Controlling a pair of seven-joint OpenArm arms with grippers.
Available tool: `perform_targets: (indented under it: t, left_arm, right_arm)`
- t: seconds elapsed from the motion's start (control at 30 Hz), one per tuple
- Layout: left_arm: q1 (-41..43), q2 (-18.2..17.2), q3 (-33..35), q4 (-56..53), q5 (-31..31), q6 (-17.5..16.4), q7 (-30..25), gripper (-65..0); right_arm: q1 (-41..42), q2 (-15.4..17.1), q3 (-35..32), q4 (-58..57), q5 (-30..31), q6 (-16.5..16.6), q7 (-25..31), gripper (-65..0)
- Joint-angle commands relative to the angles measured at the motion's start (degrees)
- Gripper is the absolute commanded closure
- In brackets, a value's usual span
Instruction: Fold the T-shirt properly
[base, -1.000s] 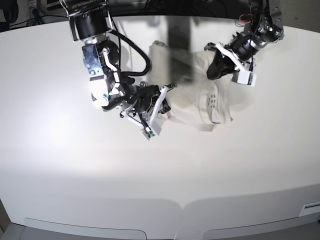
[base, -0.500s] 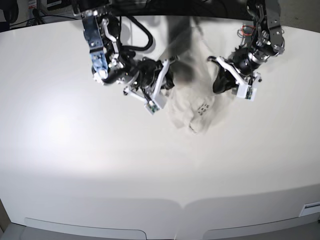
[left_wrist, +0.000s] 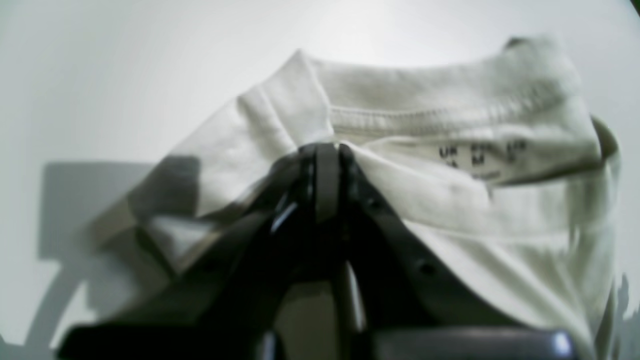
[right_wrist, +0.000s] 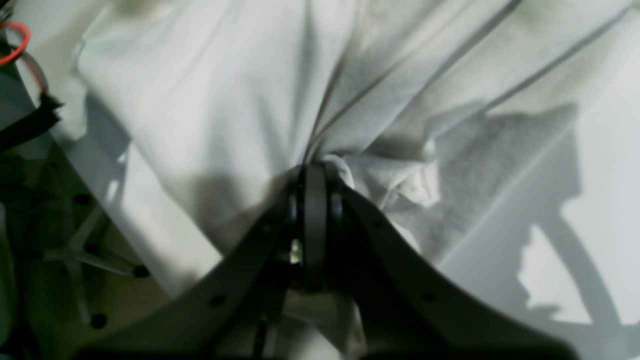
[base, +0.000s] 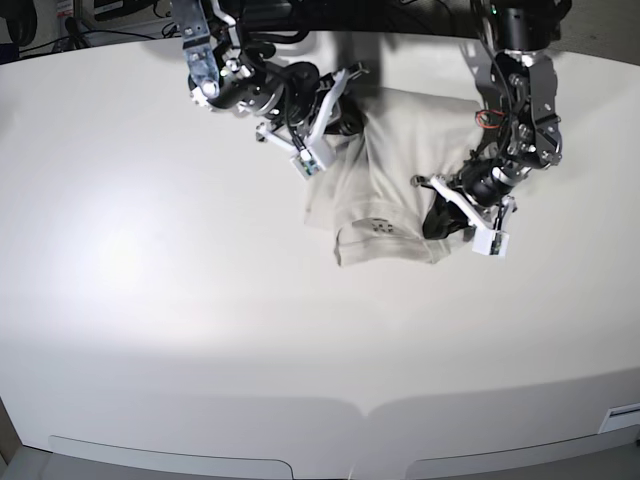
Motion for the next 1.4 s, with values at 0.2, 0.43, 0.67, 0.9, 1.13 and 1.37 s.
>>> perform_targets:
  t: [0.2,0.43,0.67,0.9,1.13,1.37]
  left_arm:
    - [0.07,-2.03,-0.07,6.03,-5.66,-2.25,8.55,0.0]
    - [11.78,-6.75,-0.07,26.36,-16.57,-2.72,10.08,0.0]
    - [26.40,-9.73,-2.86,38.01,-17.40,-2.58,2.64,0.0]
    - [33.16,-9.79,-12.22,38.47,-17.35,-2.72,2.49,0.0]
    - [43.60,-9.75,-20.41,38.47,-17.42,-2.72,3.78,0.0]
    - [55.93,-9.75,-24.72,38.45,-17.40,-2.72,4.07,0.0]
  right_arm:
    - [0.22,-0.50,0.42,0.57,-0.42,0.61,-0.61,0.0]
    - [0.31,-0.50,5.01,7.52,-0.37,0.61,-0.37,0.0]
    - [-1.60,-0.50,13.03,16.09,0.00,0.61,-2.01,0.0]
    - [-5.29,-0.50,21.51,20.87,7.67,2.02,-8.81,0.0]
    - [-11.54,-0.48,29.42,23.67,9.01,2.02,-14.60,0.0]
    - [-19.65,-0.48,36.68,29.31,9.99,2.02,-19.23,0.0]
